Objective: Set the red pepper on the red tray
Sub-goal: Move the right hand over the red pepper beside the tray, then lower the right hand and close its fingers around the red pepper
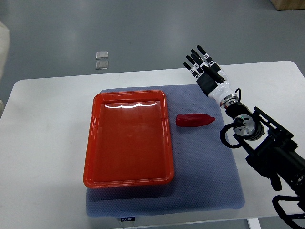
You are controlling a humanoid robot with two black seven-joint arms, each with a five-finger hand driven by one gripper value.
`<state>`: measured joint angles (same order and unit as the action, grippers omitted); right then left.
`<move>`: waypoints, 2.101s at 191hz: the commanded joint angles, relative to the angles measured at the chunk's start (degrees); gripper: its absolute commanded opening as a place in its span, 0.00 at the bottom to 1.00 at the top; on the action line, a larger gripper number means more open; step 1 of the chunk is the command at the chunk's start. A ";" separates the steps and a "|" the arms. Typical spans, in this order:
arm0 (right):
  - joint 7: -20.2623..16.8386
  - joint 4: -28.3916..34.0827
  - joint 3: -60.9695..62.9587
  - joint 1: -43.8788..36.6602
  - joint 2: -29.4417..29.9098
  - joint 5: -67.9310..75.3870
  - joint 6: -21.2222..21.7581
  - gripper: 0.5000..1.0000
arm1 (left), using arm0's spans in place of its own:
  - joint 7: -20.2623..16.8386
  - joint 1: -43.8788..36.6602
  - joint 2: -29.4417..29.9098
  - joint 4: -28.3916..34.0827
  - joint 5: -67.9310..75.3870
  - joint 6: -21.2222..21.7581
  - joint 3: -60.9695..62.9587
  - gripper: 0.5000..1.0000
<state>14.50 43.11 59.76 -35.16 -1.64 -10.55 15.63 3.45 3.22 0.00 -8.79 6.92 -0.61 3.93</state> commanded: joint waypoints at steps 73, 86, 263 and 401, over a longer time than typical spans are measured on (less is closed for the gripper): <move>-0.26 0.66 -4.12 -1.14 -2.84 -3.60 0.63 0.83 | -0.03 0.04 0.00 -0.18 0.03 0.08 -0.24 1.00; -1.76 1.36 -8.33 -3.60 -5.91 -9.05 2.04 0.83 | -0.03 0.04 0.00 -0.27 0.03 0.08 -0.24 1.00; -10.11 12.17 -73.99 -40.25 -21.47 -40.25 3.89 0.83 | -0.03 0.04 0.00 -1.23 0.11 -0.10 0.03 1.00; -10.20 12.17 -73.99 -36.21 -21.30 -40.25 -1.65 0.73 | -0.03 -0.14 0.00 -1.15 0.11 -0.18 -0.06 1.00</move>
<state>4.31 55.29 -14.24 -71.79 -22.95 -50.76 14.66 3.43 3.13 0.00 -10.01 7.03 -0.70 3.86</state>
